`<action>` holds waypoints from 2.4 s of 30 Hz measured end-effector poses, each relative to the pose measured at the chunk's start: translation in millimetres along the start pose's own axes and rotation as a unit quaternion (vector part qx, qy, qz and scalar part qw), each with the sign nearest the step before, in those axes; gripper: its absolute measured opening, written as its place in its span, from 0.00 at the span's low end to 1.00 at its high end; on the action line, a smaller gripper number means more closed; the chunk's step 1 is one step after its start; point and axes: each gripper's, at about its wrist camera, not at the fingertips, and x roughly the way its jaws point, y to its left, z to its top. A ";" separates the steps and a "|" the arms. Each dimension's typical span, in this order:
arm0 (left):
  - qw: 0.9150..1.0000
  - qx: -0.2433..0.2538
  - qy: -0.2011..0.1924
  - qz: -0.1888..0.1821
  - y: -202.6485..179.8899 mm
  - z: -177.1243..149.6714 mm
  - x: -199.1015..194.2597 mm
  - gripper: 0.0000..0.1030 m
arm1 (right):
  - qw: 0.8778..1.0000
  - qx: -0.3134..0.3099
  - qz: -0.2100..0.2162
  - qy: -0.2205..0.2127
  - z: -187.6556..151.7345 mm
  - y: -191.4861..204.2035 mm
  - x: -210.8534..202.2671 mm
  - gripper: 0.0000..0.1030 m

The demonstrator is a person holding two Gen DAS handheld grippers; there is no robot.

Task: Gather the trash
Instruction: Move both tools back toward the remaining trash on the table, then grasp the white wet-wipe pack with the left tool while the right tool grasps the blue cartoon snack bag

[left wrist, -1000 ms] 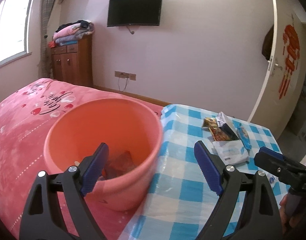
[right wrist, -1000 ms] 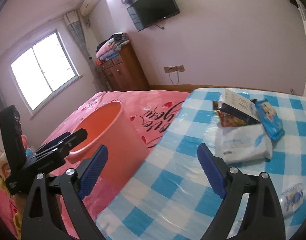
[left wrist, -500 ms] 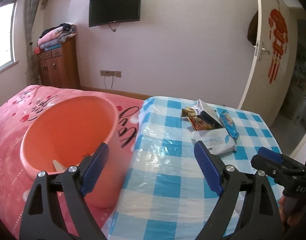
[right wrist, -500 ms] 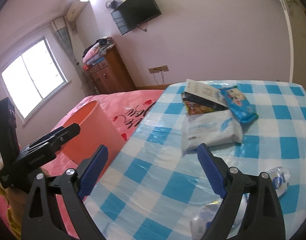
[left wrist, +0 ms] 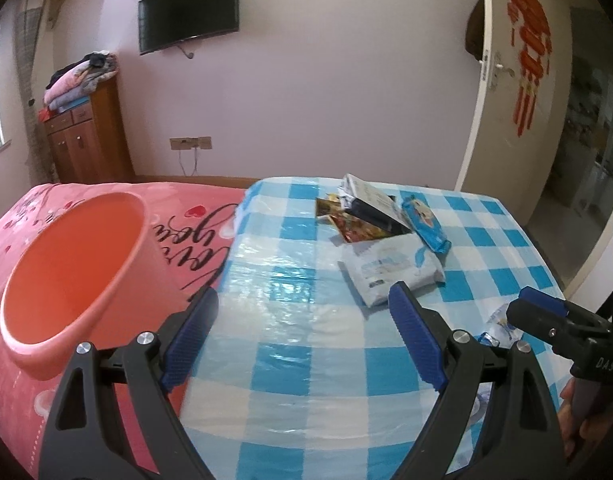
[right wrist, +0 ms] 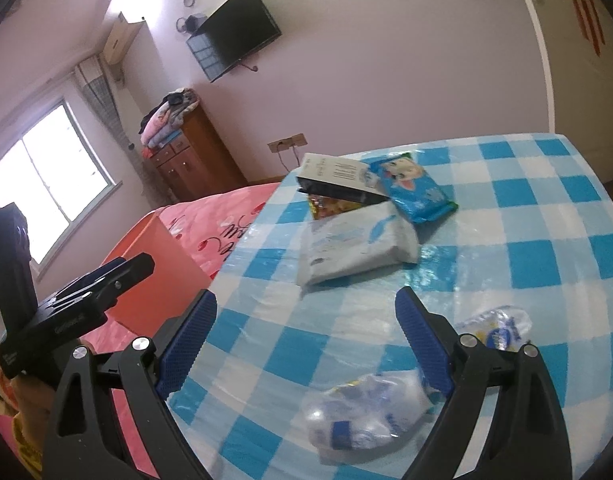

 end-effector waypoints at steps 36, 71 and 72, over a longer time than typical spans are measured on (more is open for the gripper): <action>0.909 0.345 0.131 -0.192 -119.2 31.1 196.2 0.85 | 0.991 0.092 -0.002 0.093 66.6 -142.5 49.5 0.87; 0.909 0.324 0.148 -0.216 -122.9 12.7 229.1 0.92 | 0.988 -0.019 -0.014 0.151 116.0 -115.5 180.7 0.87; 0.912 0.318 0.148 -0.213 -121.4 12.3 229.0 0.91 | 0.988 -0.022 -0.018 0.150 115.3 -114.2 180.9 0.81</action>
